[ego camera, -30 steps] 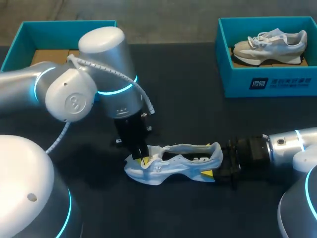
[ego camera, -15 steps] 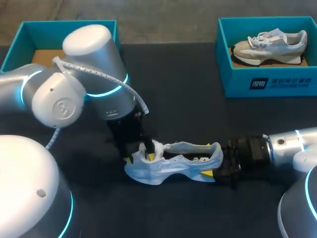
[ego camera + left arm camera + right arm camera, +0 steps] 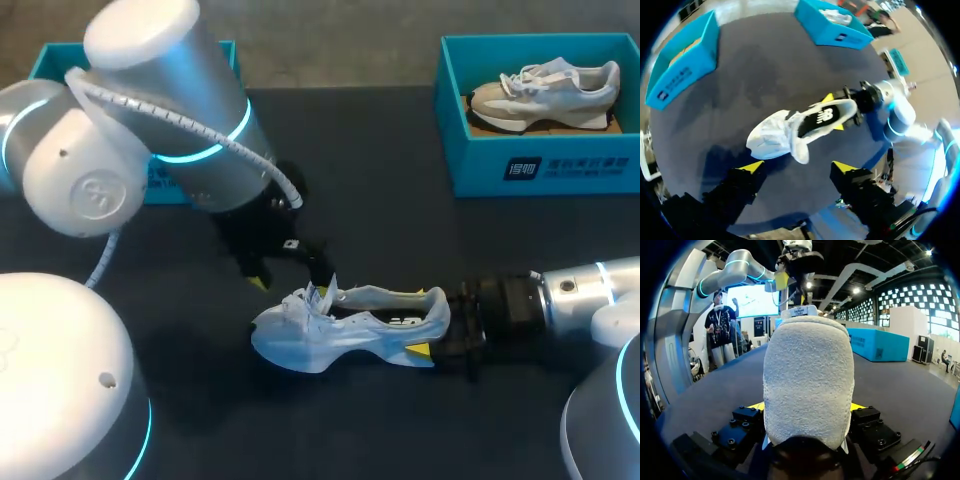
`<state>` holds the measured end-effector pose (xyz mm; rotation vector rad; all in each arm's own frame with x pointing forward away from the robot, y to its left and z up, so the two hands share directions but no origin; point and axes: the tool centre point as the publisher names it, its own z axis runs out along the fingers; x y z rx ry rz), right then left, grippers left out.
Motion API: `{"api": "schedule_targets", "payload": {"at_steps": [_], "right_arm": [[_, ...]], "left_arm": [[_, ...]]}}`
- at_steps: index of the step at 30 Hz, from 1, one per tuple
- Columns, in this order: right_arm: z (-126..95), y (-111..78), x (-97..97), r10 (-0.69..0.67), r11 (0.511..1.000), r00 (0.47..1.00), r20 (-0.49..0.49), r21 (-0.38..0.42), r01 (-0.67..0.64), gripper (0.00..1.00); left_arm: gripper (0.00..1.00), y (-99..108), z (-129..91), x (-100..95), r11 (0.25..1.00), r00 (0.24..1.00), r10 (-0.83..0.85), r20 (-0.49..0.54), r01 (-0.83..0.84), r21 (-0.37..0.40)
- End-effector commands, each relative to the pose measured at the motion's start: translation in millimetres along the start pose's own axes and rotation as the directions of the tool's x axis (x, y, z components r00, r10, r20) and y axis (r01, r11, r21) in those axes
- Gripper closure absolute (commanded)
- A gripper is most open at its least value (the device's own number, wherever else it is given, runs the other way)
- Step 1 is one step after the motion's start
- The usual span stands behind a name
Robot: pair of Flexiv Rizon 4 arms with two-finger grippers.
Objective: Take the shoe out of the shoebox, open the shoe tongue, remove and reinsert the insole, then place the shoe into the shoebox
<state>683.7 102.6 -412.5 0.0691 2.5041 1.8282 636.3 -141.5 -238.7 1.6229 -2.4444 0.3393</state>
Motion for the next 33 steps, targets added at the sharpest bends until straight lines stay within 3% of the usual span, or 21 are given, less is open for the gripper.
{"api": "schedule_targets", "payload": {"at_steps": [1,6,11,25,29,30,32,33], "right_arm": [[0,-1.1,1.6,-0.001,1.0,1.0,0.002,0.002,0.001,1.0],[0,-1.1,1.6,-0.001,1.0,1.0,0.002,0.002,0.001,1.0],[0,-1.1,1.6,-0.001,1.0,1.0,0.002,0.002,0.001,1.0],[0,-1.1,1.6,-0.001,1.0,1.0,0.002,0.002,0.001,1.0],[0,-1.1,1.6,-0.001,1.0,1.0,0.002,0.002,0.001,1.0],[0,-1.1,1.6,-0.001,1.0,1.0,0.002,0.002,0.001,1.0],[0,-1.1,1.6,-0.001,1.0,1.0,0.002,0.002,0.001,1.0],[0,-1.1,1.6,-0.001,1.0,1.0,0.002,0.002,0.001,1.0]], "left_arm": [[1.0,-15,-16,30.9,0.955,0.956,0.287,0.059,-0.28,-0.1],[1.0,-16,-17,54.2,0.826,0.836,0.548,0.037,-0.533,-0.184],[1.0,-18,-14,70.3,0.585,0.62,0.782,-0.064,-0.765,-0.269],[1.0,-19,-14,71.9,0.574,0.612,0.787,-0.079,-0.772,-0.272],[1.0,-31,-5,70.6,0.475,0.502,0.862,-0.07,-0.849,-0.232],[1.0,-38,0,69.5,0.477,0.506,0.859,-0.079,-0.846,-0.238],[1.0,-46,12,68.3,0.421,0.444,0.893,-0.072,-0.882,-0.212],[1.0,-52,18,67.5,0.432,0.457,0.886,-0.074,-0.874,-0.222]]}}
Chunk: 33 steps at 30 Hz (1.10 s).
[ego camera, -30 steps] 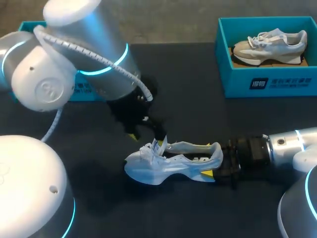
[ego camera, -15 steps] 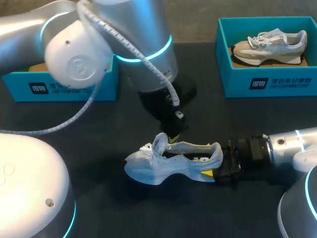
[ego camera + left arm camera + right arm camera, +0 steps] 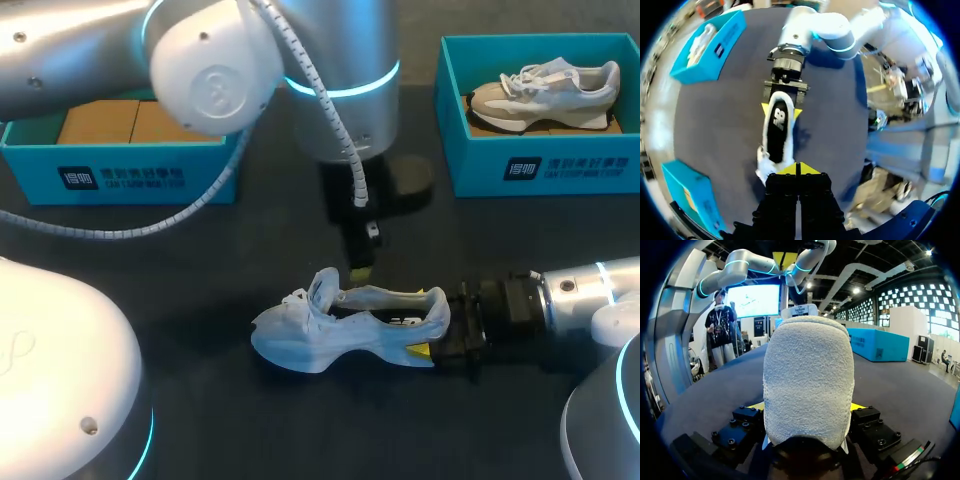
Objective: Take the shoe out of the shoebox, open the shoe tongue, remove and reinsert the insole, then place the shoe into the shoebox
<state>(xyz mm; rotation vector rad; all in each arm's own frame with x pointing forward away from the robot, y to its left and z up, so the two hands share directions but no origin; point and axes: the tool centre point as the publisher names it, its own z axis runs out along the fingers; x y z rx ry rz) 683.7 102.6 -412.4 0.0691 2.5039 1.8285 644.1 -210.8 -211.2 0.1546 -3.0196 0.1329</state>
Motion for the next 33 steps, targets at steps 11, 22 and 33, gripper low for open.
{"api": "schedule_targets", "payload": {"at_steps": [11,22,33], "right_arm": [[0,-1.1,1.6,-0.001,1.0,1.0,0.002,0.002,0.001,1.0],[0,-1.1,1.6,-0.001,1.0,1.0,0.002,0.002,0.001,1.0],[0,-1.1,1.6,-0.001,1.0,1.0,0.002,0.002,0.001,1.0]], "left_arm": [[1.0,-26,68,-31.9,0.99,0.99,0.139,0.034,-0.139,0.003],[1.0,-25,99,-31.5,0.972,0.972,0.233,0.022,-0.233,0.014],[1.0,-27,102,-32.7,0.97,0.97,0.241,0.023,-0.242,0.006]]}}
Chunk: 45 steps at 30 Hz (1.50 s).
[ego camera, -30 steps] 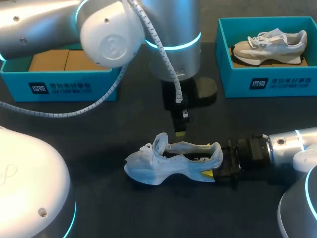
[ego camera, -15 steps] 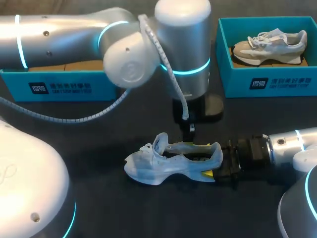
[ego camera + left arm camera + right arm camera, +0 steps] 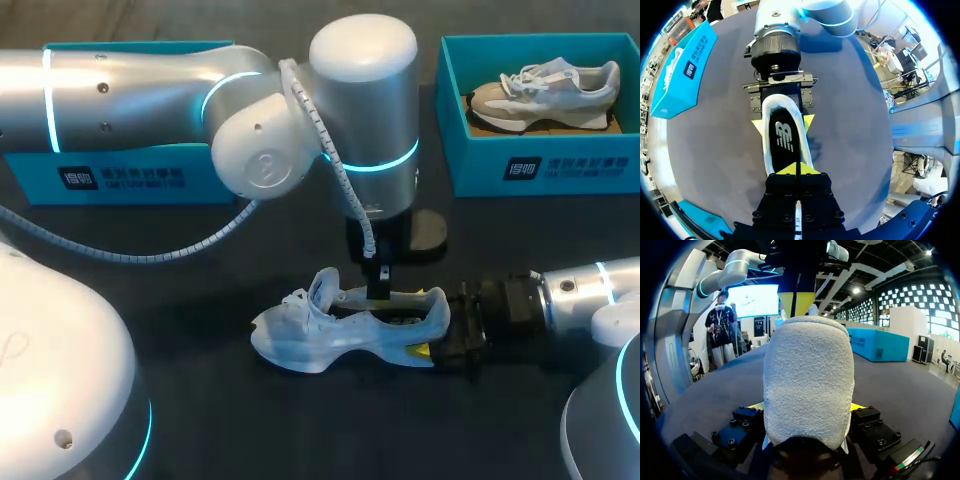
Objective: Take the shoe out of the shoebox, open the shoe tongue, remove and reinsert the insole, then place the shoe into the shoebox
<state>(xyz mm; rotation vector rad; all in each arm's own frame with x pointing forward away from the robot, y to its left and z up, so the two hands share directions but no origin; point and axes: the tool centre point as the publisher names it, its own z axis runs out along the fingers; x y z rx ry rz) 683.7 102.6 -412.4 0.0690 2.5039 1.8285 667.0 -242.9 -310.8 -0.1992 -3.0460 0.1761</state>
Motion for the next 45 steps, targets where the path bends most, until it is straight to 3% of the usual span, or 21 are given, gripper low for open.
{"api": "schedule_targets", "payload": {"at_steps": [1,12,19,31,45], "right_arm": [[0,-1.2,1.6,-0.001,1.0,1.0,0.002,0.002,0.001,1.0],[0,-1.2,1.6,-0.001,1.0,1.0,0.002,0.002,0.001,1.0],[0,-1.2,1.6,-0.001,1.0,1.0,0.002,0.002,0.001,1.0],[0,-1.2,1.6,-0.001,1.0,1.0,0.002,0.002,0.001,1.0],[0,-1.2,1.6,-0.001,1.0,1.0,0.002,0.002,0.001,1.0]], "left_arm": [[1.0,-1,8,-3.0,1.0,1.0,0.008,0.003,-0.008,-0.013],[1.0,1,49,-15.7,0.998,0.999,0.039,-0.024,-0.04,-0.053],[1.0,8,59,-13.5,0.997,0.996,0.04,-0.077,-0.045,-0.06],[1.0,18,68,10.2,0.995,0.993,0.059,-0.102,-0.067,-0.076],[1.0,27,79,19.1,0.997,0.982,0.055,-0.183,-0.065,-0.051]]}}
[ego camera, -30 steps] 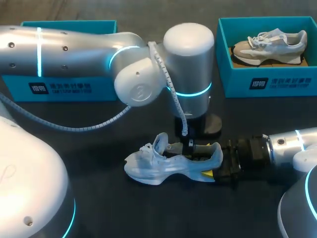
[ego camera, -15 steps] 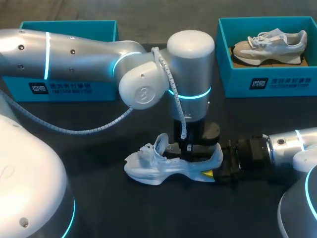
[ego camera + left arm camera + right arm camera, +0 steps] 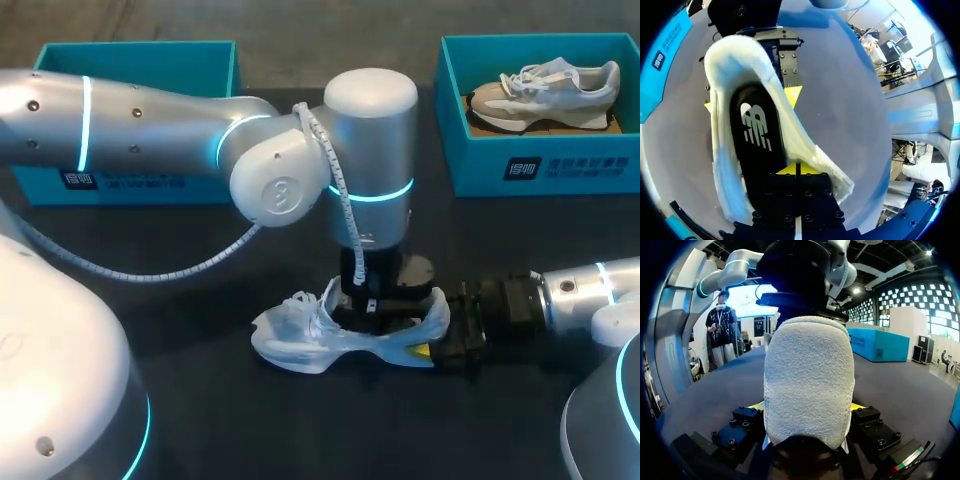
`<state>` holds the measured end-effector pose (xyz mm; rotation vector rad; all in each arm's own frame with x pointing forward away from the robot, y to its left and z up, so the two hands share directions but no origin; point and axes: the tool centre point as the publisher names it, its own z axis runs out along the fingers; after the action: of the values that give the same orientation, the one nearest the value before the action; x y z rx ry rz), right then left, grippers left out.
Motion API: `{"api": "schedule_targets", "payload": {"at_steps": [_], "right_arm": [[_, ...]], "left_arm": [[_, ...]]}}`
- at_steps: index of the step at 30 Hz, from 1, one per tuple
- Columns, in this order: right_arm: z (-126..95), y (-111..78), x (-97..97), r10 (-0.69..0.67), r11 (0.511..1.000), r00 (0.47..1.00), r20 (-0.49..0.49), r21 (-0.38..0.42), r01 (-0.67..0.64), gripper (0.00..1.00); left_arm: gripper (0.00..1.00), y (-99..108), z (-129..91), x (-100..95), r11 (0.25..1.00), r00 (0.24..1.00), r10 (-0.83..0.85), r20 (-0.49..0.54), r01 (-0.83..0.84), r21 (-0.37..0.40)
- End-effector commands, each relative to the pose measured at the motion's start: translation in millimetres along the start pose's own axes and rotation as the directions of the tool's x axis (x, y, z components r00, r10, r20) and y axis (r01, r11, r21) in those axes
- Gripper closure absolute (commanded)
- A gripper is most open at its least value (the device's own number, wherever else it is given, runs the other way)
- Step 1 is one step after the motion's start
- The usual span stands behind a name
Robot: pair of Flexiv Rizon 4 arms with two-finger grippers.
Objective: Take the shoe out of the shoebox, open the shoe tongue, remove and reinsert the insole, then place the shoe into the shoebox
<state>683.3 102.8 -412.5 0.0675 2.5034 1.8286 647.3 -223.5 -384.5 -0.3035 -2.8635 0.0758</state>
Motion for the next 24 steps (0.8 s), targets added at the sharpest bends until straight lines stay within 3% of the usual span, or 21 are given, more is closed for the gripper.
{"api": "schedule_targets", "payload": {"at_steps": [1,7,8,9,10,17,24], "right_arm": [[0,-1.1,1.2,0.0,1.0,1.0,0.003,0.003,0.0,1.0],[0,-1.1,1.2,0.0,1.0,1.0,0.003,0.003,0.0,1.0],[0,-1.1,1.2,0.0,1.0,1.0,0.003,0.003,0.0,1.0],[0,-1.1,1.2,0.0,1.0,1.0,0.003,0.003,0.0,1.0],[0,-1.1,1.2,0.0,1.0,1.0,0.003,0.003,0.0,1.0],[0,-1.1,1.2,0.0,1.0,1.0,0.003,0.003,0.0,1.0],[0,-1.1,1.2,0.0,1.0,1.0,0.003,0.003,0.0,1.0]], "left_arm": [[1.0,1,8,1.9,1.0,1.0,-0.008,0.003,0.008,-0.003],[1.0,3,13,2.2,0.999,0.999,-0.033,0.0,0.033,0.014],[0.97,4,13,2.5,0.999,0.999,-0.036,0.001,0.036,0.016],[0.85,4,13,2.9,0.999,0.999,-0.04,0.005,0.04,0.016],[0.81,4,14,3.3,0.999,0.999,-0.046,0.012,0.046,0.015],[0.63,5,20,-2.8,0.997,0.995,-0.071,0.067,0.07,0.013],[0.56,5,21,-13.3,0.996,0.985,-0.092,0.149,0.09,0.017]]}}
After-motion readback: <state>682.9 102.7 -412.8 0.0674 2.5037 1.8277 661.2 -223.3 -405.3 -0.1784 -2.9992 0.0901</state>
